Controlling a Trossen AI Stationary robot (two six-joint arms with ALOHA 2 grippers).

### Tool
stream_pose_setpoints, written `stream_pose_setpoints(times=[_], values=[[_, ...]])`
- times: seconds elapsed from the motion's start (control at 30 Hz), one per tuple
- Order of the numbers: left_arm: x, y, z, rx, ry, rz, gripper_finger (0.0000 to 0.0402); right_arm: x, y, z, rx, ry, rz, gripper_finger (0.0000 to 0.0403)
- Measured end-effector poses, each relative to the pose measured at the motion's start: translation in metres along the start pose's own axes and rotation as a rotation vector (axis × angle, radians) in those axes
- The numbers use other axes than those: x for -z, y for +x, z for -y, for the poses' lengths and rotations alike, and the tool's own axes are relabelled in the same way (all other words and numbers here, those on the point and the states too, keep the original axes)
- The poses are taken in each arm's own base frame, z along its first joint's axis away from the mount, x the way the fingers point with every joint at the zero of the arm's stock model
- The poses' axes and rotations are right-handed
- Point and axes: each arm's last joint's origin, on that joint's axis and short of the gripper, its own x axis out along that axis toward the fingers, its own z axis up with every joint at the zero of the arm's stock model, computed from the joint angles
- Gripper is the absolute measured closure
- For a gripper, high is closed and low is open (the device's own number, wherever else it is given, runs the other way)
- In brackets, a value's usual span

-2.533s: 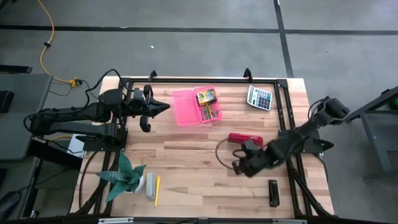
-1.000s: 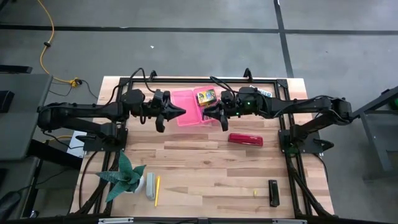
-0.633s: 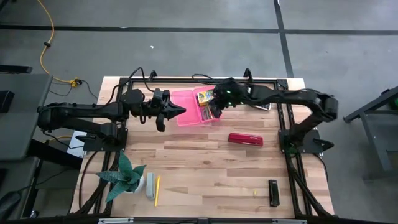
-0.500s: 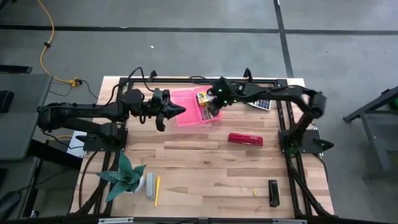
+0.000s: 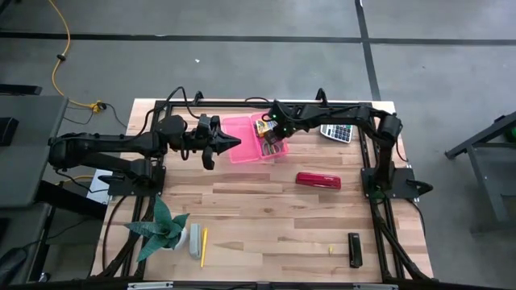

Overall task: Pack school essentials
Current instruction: Put the blue eraser into the pink supply box, then put the yellow pencil top eraser into the pink supply box

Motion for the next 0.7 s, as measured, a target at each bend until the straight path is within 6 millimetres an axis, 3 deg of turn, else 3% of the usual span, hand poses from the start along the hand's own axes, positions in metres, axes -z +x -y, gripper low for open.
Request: stream_pose_setpoints(times=[0.13,0.37,0.57,0.7], values=[[0.000,0.000,0.000,0.000,0.000,0.000,0.0401,0.001,0.000,0.000,0.005,0.091,-0.010,0.0361],[0.000,0.000,0.000,0.000,0.000,0.000,0.0402,0.002,0.000,0.000,-0.009,0.094,-0.023,0.0351],[0.000,0.000,0.000,0.000,0.000,0.000,0.0402,0.003,0.000,0.001,-0.001,0.074,-0.035,0.0278],[-0.001,-0.001,0.000,0.003,0.005,0.005,0.0401,0.001,-0.011,0.000,-0.018,0.020,-0.016,0.0231]])
